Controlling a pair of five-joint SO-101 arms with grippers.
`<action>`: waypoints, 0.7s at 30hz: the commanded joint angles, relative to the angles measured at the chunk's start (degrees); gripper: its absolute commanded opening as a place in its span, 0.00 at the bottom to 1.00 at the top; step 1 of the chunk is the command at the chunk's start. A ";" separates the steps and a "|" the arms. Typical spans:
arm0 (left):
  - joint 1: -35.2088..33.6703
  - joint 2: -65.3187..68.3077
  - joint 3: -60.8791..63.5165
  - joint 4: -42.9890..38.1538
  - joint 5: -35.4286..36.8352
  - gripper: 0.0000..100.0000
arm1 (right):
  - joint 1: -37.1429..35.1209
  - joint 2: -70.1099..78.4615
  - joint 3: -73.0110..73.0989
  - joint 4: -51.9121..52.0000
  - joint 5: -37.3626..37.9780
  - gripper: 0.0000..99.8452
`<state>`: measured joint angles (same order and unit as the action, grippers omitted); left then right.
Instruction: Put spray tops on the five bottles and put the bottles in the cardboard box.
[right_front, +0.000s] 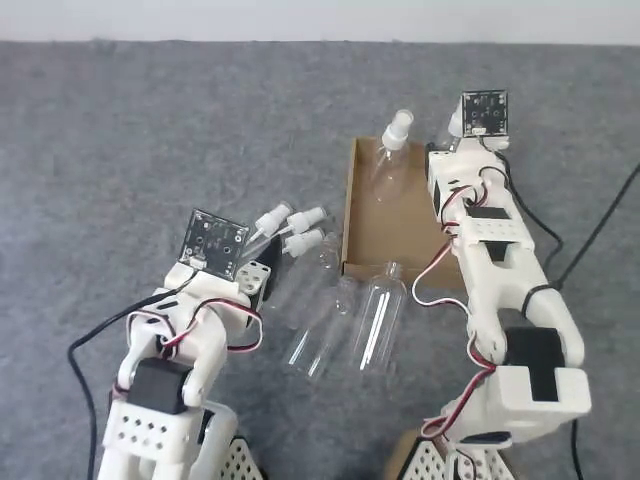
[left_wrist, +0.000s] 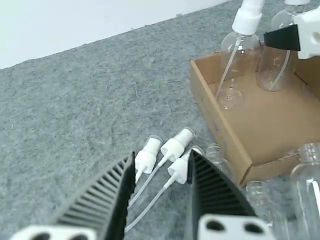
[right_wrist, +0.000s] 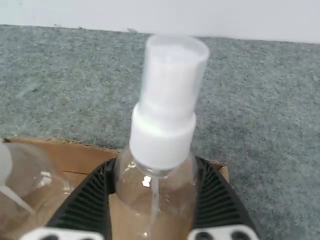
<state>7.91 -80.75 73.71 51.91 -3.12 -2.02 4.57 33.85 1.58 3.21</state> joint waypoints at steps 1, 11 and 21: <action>-0.35 -0.88 -0.40 -1.58 -0.26 0.15 | 0.22 -0.22 -0.97 -0.84 -0.35 0.05; -0.35 -0.88 -0.40 -1.58 -0.26 0.15 | 0.04 -0.22 -0.70 -0.66 -0.26 0.24; -0.35 -0.88 -0.40 -1.58 -0.26 0.15 | -0.48 -0.75 -0.97 -0.57 -0.18 0.24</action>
<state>7.91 -80.75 73.71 51.91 -3.12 -2.11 4.57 33.85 1.58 3.12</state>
